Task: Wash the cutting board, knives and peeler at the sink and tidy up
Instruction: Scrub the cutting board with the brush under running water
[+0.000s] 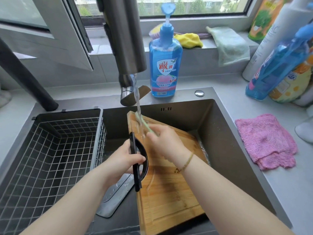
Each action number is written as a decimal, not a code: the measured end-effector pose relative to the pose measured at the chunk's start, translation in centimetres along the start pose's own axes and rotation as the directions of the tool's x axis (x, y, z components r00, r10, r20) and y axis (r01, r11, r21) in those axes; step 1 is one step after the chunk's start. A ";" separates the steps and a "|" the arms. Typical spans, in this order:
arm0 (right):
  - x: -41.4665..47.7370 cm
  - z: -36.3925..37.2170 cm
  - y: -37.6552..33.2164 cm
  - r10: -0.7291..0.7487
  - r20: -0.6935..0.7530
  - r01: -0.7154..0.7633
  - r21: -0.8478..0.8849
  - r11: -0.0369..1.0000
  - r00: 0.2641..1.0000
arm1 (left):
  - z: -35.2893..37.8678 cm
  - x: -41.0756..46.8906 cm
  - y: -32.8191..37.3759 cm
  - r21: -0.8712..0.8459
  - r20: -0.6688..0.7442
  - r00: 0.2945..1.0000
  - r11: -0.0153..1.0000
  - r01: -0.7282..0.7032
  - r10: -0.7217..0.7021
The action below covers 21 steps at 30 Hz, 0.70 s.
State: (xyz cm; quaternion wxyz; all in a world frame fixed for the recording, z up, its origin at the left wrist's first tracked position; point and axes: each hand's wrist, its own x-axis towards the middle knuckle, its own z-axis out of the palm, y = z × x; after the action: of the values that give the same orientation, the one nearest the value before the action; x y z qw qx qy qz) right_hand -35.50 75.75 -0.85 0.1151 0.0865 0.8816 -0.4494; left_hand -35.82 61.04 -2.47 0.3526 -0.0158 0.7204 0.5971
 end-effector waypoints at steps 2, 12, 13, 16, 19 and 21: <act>-2.3 0.3 0.6 -0.002 0.075 0.004 -0.030 1.000 0.997 | -0.4 -0.1 -0.4 0.004 0.004 1.000 1.000 0.025 -0.025; 0.5 0.0 1.1 0.045 0.014 -0.045 -0.004 0.999 0.999 | -0.4 -0.7 -0.7 0.001 0.026 0.999 0.999 0.032 -0.032; 0.0 0.2 1.6 0.060 0.038 -0.060 -0.007 0.998 0.997 | -0.5 -0.8 -0.9 -0.003 0.025 0.999 0.999 0.039 -0.038; 0.2 -0.1 4.2 0.190 -0.013 -0.190 0.003 0.982 0.982 | -0.6 -0.7 -1.1 0.000 0.021 0.998 0.999 0.053 -0.053; 0.9 -0.6 5.0 0.269 -0.039 -0.268 0.026 0.963 0.962 | -0.5 -0.6 -1.1 -0.002 0.010 0.998 0.998 0.057 -0.057; 1.0 -0.2 4.3 0.181 -0.009 -0.181 0.028 0.983 0.983 | -0.4 -0.7 -0.9 -0.005 0.011 0.998 0.998 0.056 -0.056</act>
State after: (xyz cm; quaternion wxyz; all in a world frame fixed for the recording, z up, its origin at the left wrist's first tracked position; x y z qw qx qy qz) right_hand -35.37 78.53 -4.34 0.1491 0.1706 0.8647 -0.4483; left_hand -35.08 60.14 -2.87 0.3731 -0.0334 0.7159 0.5891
